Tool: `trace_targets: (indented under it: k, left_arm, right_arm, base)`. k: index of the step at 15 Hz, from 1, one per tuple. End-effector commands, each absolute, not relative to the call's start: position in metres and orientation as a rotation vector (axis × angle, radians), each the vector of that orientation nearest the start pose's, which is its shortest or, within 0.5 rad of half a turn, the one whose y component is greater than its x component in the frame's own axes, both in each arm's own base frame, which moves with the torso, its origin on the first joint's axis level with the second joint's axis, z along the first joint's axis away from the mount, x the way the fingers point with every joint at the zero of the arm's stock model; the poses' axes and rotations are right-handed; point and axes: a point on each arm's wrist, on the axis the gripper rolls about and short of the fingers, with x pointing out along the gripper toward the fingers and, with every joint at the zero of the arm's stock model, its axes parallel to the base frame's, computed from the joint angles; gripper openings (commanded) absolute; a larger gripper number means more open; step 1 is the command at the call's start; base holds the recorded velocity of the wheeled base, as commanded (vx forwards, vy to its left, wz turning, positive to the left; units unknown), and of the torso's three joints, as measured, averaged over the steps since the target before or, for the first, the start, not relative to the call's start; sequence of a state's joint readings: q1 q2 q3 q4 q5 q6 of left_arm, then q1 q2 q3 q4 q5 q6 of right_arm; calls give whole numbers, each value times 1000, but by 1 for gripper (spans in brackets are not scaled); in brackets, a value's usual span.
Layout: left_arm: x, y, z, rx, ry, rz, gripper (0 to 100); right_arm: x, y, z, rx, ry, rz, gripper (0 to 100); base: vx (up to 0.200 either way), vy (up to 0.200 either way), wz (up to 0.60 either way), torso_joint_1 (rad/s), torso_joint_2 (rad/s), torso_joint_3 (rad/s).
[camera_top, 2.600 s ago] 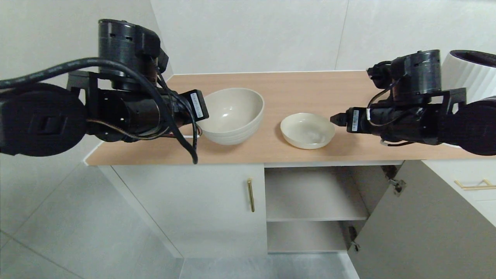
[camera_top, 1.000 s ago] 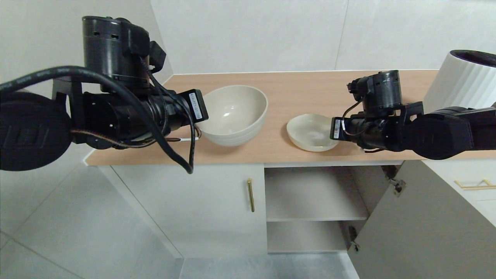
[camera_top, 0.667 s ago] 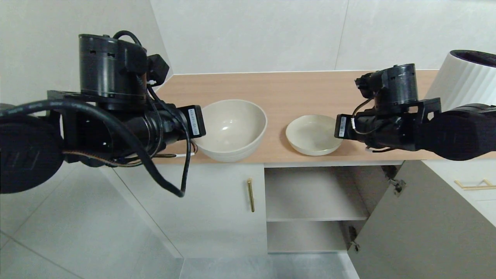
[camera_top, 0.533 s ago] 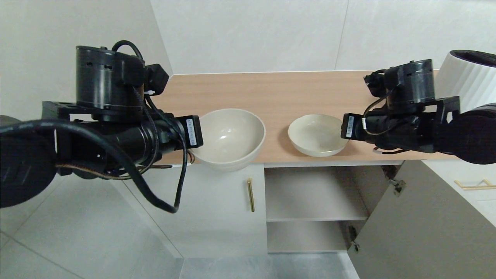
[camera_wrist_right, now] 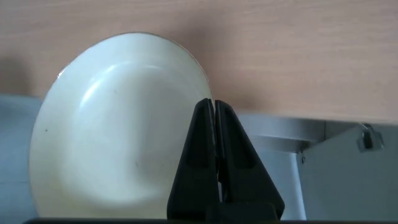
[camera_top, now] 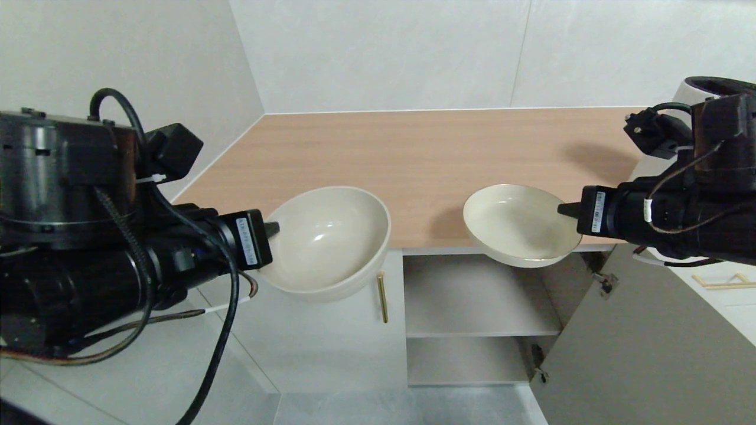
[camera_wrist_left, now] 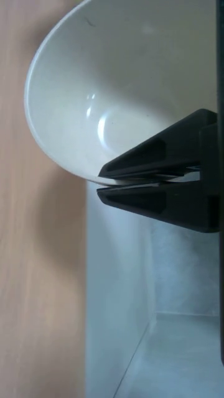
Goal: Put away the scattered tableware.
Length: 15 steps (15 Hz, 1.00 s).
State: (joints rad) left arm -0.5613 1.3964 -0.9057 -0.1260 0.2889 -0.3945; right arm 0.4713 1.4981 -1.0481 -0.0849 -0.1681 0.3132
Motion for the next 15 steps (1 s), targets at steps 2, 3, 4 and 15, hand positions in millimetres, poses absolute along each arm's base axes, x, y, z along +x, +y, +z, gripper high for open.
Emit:
trace_targets:
  k: [2,3,4,15]
  left_arm:
    - [180,-109,225,-219,437,-227,0]
    - [181,-109,223,-220,442,-227,0]
    - [182,-110,222,-216,450,-224,0]
    - [185,-112,216,-203,471,-219,0]
  right_arm:
    - [217,106,233,172,455,235,0]
    - [213,107,222,157,494,242,0]
    - [212,108,218,154,509,248,0]
    - [219,108,205,152,540,248,0]
  base:
    - [0,0,0,0,0,0]
    - [0,0,0,0,0,0]
    - [0,0,0,0,0,0]
    - [-73,0,0,1,1,0]
